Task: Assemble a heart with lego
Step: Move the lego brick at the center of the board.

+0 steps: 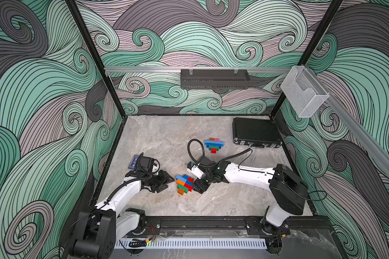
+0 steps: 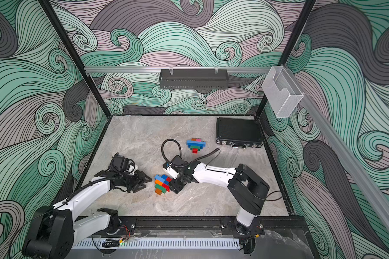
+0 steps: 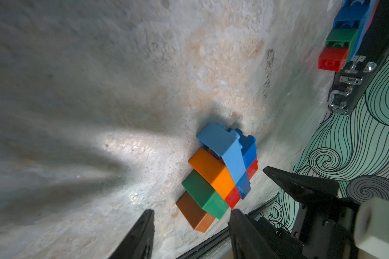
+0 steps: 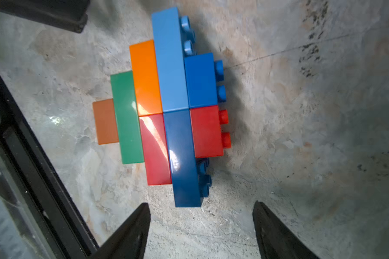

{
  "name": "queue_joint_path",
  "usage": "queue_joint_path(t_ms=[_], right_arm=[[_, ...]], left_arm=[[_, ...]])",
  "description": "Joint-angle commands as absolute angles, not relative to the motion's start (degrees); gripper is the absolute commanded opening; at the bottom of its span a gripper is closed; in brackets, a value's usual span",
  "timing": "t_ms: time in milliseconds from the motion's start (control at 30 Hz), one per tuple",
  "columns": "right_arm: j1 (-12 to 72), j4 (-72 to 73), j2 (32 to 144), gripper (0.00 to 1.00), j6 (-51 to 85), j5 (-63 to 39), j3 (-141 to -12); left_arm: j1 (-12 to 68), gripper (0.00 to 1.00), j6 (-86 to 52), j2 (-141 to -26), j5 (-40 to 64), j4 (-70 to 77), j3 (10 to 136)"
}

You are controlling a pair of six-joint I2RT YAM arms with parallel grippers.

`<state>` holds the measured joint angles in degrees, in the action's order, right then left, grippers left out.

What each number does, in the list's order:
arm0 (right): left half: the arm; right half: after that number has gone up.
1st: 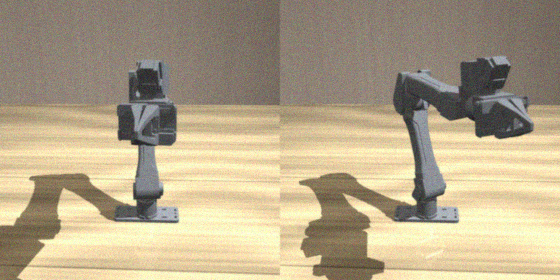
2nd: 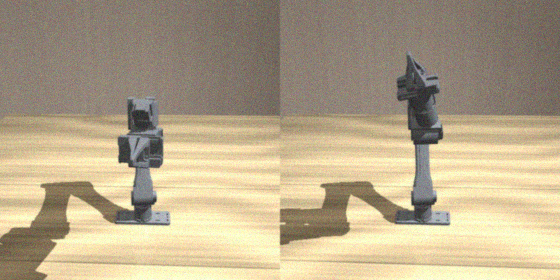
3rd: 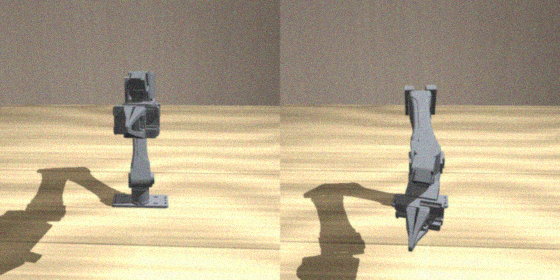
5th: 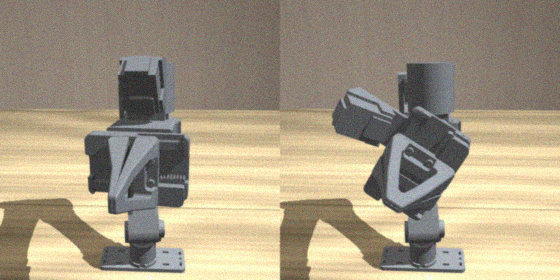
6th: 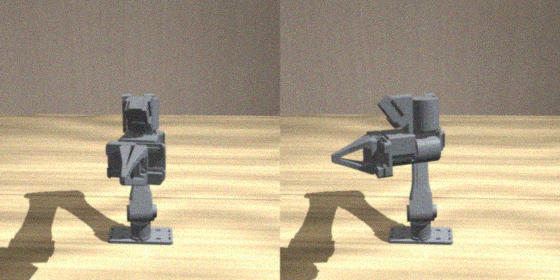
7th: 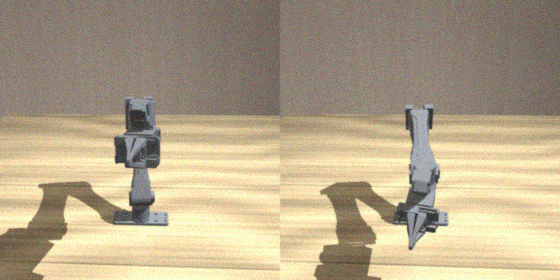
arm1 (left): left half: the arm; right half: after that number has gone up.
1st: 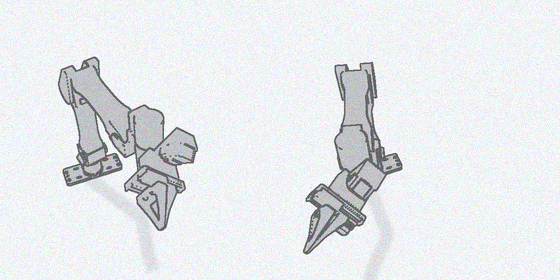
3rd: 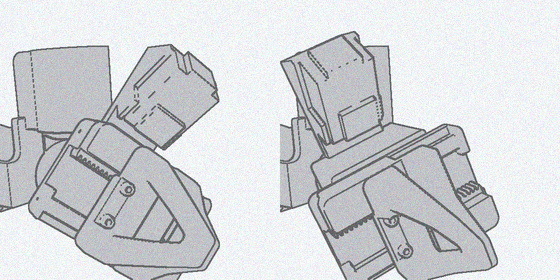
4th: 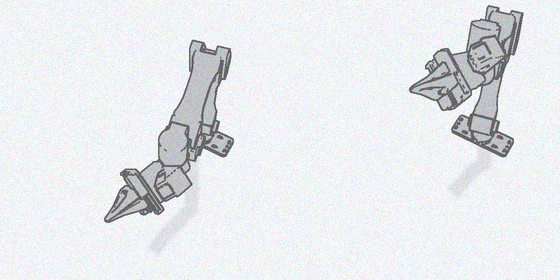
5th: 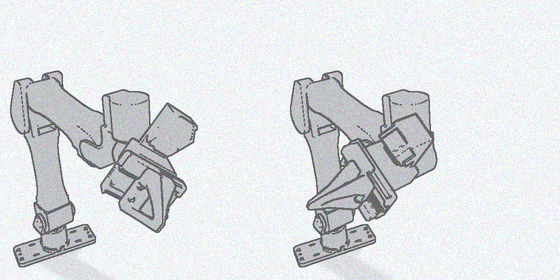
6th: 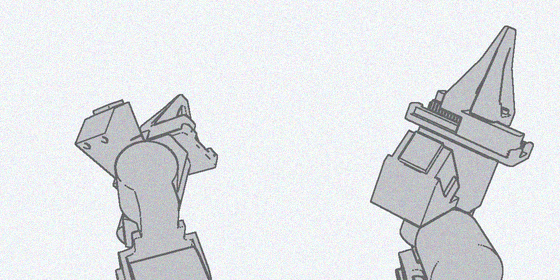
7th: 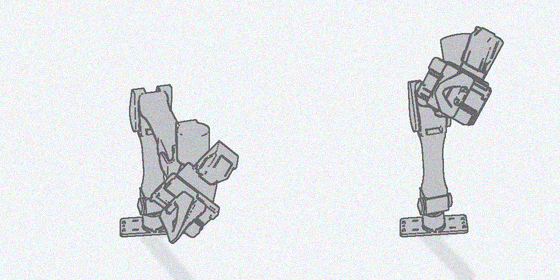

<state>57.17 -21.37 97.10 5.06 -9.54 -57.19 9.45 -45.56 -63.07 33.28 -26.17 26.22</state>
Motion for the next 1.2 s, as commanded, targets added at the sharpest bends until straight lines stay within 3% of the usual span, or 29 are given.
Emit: queue_joint_path(t_ms=[0,500,900,1167], right_arm=[[59.6,-17.3,97.4,0.75,8.1,-5.6,-56.3],[57.8,-18.6,105.9,0.75,7.7,-1.1,-62.3],[51.7,-22.6,111.5,0.75,2.6,-4.5,-70.9],[51.0,-22.2,109.4,0.75,2.3,-5.3,-69.4]], left_arm=[[9.7,0.54,-47.2,-62.4,33.5,-24.1,25.3],[11.4,0.54,-51.3,-65.4,34.3,-17.0,22.9],[12.7,0.53,-50.9,-79.0,34.1,-11.0,29.3],[12.7,0.49,-50.7,-85.3,32.4,-8.4,33.2]])
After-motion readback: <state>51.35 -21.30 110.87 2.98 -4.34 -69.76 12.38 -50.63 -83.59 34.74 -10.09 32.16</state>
